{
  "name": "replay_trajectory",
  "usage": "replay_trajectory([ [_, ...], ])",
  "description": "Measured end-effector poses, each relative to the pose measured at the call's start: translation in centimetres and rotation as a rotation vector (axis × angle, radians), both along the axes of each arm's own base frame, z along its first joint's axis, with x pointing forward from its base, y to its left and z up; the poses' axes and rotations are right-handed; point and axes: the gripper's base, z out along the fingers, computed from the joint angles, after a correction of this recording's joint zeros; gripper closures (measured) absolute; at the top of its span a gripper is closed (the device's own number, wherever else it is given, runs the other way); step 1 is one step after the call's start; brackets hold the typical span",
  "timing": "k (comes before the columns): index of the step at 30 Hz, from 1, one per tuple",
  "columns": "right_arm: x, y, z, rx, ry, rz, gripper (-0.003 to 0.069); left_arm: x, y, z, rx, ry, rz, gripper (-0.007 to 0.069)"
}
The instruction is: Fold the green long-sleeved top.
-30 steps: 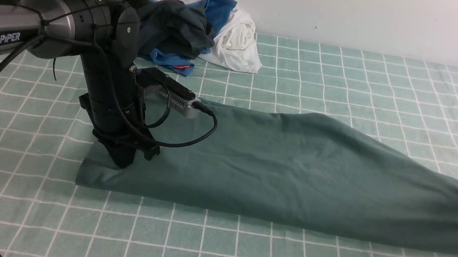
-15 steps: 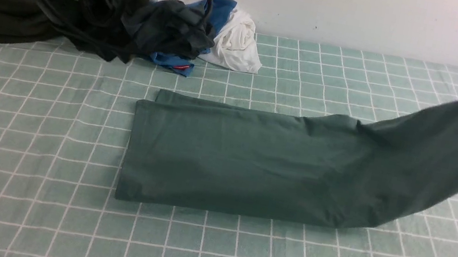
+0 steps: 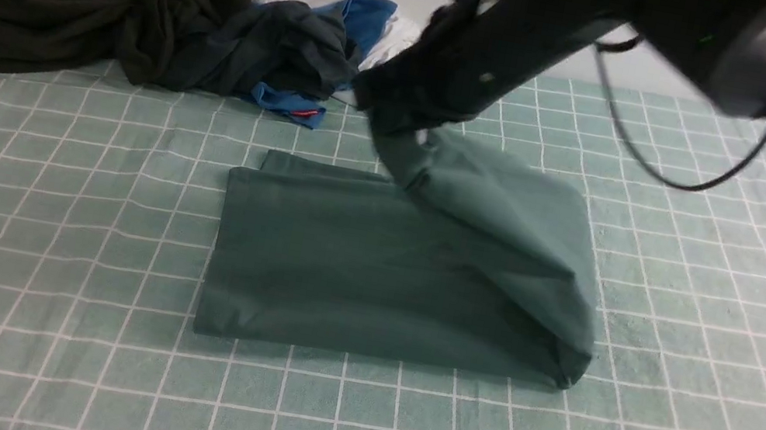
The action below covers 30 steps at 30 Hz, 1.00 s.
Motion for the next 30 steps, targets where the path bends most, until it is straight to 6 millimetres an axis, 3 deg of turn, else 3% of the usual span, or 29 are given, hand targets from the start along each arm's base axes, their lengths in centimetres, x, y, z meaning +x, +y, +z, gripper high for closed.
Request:
replay_trajectory([
  [2, 0.2, 2.1, -2.5, 0.010, 0.038, 0.011, 0.0625, -1.3, 0.4, 0.4, -0.011, -0.025, 0.009, 0.0627],
  [5, 0.3, 4.0, -4.7, 0.023, 0.069, 0.020, 0.0625, -3.1, 0.9, 0.2, -0.015, -0.038, 0.016, 0.0627],
  [9, 0.4, 5.6, -7.3, 0.039, 0.104, 0.028, 0.0615, -5.5, 1.6, -1.7, 0.001, -0.018, 0.023, 0.0627],
  [13, 0.4, 5.8, -7.5, 0.060, 0.120, 0.026, 0.0557, -6.8, 2.0, -3.4, 0.023, 0.011, 0.030, 0.0627],
  [15, 0.4, 5.9, -6.9, 0.066, 0.122, 0.032, 0.0485, -7.5, 2.3, -4.1, 0.034, 0.016, 0.035, 0.0627],
  [16, 0.3, 5.6, -6.2, 0.050, 0.123, 0.041, 0.0412, -8.1, 2.5, -4.8, 0.038, 0.023, 0.040, 0.0627],
  [19, 0.2, 4.1, -4.5, -0.079, 0.103, 0.056, 0.0292, -9.5, 2.9, -5.6, 0.032, 0.012, 0.047, 0.0627],
  [23, 0.6, 2.4, -4.1, -0.231, 0.048, 0.020, 0.0243, -11.0, 3.2, -6.5, 0.019, -0.004, 0.055, 0.0627],
  [25, 1.0, 2.0, -4.8, -0.279, 0.041, -0.004, 0.0235, -11.5, 3.4, -7.2, 0.013, -0.007, 0.061, 0.0627],
  [30, 0.1, 4.3, -10.7, -0.337, 0.161, 0.052, 0.0232, -12.0, 3.5, -9.9, 0.020, 0.044, 0.073, 0.0627],
])
